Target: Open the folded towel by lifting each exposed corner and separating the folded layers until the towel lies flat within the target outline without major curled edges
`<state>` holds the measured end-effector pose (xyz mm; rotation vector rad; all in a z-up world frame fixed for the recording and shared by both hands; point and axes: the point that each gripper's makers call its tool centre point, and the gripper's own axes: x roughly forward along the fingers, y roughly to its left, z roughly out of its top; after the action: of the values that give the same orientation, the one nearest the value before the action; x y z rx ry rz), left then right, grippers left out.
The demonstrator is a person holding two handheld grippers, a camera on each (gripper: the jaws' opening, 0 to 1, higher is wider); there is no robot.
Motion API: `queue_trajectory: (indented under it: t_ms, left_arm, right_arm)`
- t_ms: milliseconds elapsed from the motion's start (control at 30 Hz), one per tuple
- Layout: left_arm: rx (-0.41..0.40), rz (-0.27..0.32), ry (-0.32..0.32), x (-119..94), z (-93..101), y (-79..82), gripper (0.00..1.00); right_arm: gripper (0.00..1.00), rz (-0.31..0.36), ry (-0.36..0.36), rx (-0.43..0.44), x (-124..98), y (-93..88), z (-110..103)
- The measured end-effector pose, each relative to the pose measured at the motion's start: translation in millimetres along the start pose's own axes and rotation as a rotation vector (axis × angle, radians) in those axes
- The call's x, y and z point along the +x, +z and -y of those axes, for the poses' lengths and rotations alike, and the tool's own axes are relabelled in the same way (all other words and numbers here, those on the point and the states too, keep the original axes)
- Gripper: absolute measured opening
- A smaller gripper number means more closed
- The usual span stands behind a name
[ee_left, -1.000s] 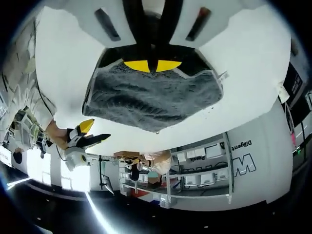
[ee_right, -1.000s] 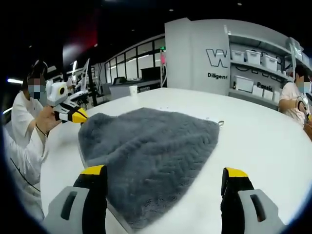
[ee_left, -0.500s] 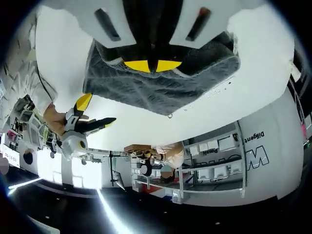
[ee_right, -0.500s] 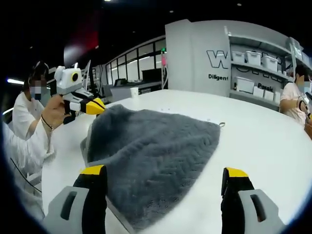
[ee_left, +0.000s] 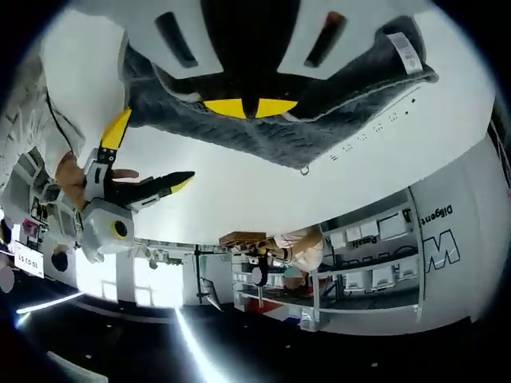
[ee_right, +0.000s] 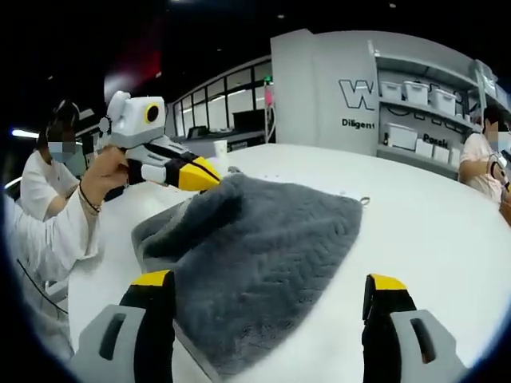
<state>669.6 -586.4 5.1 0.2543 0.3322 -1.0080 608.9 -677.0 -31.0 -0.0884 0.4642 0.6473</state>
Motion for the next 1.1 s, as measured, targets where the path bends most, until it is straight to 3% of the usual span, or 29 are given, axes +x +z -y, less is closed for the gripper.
queue_trajectory:
  t_ms: [100,267,500,733,1033,1100]
  left_arm:
    - [-0.013,-0.003,0.015,11.6,-3.4,-5.0,0.00]
    - [0.027,-0.107,0.024,31.3,-0.9,-33.6,0.01]
    - [0.004,-0.146,0.013,40.3,1.2,-49.2,0.02]
    - [-0.050,-0.096,-0.008,28.0,0.6,-31.5,0.11]
    - [-0.117,-0.007,-0.050,-3.8,0.0,-0.7,0.38]
    - [-0.126,-0.006,-0.061,-13.9,-0.8,1.2,0.47]
  right_arm:
    - [0.98,-0.007,0.002,-0.005,1.0,-1.0,-1.1]
    - [0.98,-0.011,0.007,-0.011,2.0,-0.8,-3.6]
    - [0.99,-0.030,0.014,-0.018,4.9,-3.6,-7.1]
    - [0.99,-0.038,0.028,-0.034,6.6,-3.5,-12.5]
    - [0.99,-0.034,0.024,-0.031,5.3,-2.5,-11.3]
    - [0.99,-0.033,0.022,-0.030,4.9,-2.3,-10.9]
